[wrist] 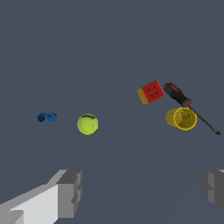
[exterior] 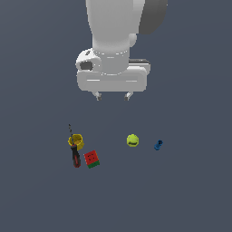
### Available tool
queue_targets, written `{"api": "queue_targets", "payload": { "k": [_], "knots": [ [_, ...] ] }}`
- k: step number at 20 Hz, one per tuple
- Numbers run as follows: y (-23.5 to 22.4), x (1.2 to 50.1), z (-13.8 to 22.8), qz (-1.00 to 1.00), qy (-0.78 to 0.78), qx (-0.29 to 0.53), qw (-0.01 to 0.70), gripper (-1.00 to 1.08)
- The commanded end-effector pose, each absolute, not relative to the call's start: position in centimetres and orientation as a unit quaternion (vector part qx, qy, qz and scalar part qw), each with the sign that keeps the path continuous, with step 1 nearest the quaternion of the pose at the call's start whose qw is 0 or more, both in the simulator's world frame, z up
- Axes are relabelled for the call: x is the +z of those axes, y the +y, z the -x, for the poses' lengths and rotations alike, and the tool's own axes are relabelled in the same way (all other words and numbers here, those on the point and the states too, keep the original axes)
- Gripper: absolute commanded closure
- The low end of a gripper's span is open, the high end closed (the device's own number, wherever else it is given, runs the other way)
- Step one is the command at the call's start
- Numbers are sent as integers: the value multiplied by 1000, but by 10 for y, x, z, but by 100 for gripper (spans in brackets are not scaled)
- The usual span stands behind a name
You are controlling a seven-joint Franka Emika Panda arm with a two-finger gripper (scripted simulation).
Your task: Pick up a designated object from a clutter of objects.
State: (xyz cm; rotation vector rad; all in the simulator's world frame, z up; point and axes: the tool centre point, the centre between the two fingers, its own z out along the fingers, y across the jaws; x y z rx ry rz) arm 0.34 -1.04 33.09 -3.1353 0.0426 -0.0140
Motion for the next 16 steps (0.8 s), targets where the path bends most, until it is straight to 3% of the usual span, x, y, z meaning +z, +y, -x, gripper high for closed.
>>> {"api": "queue_targets", "payload": {
  "k": [1,16],
  "knots": [
    [-10,331,-3,1000,14,-4,3,-92],
    [-11,336,-6,1000,-9,-13,-9,-92]
  ]
}}
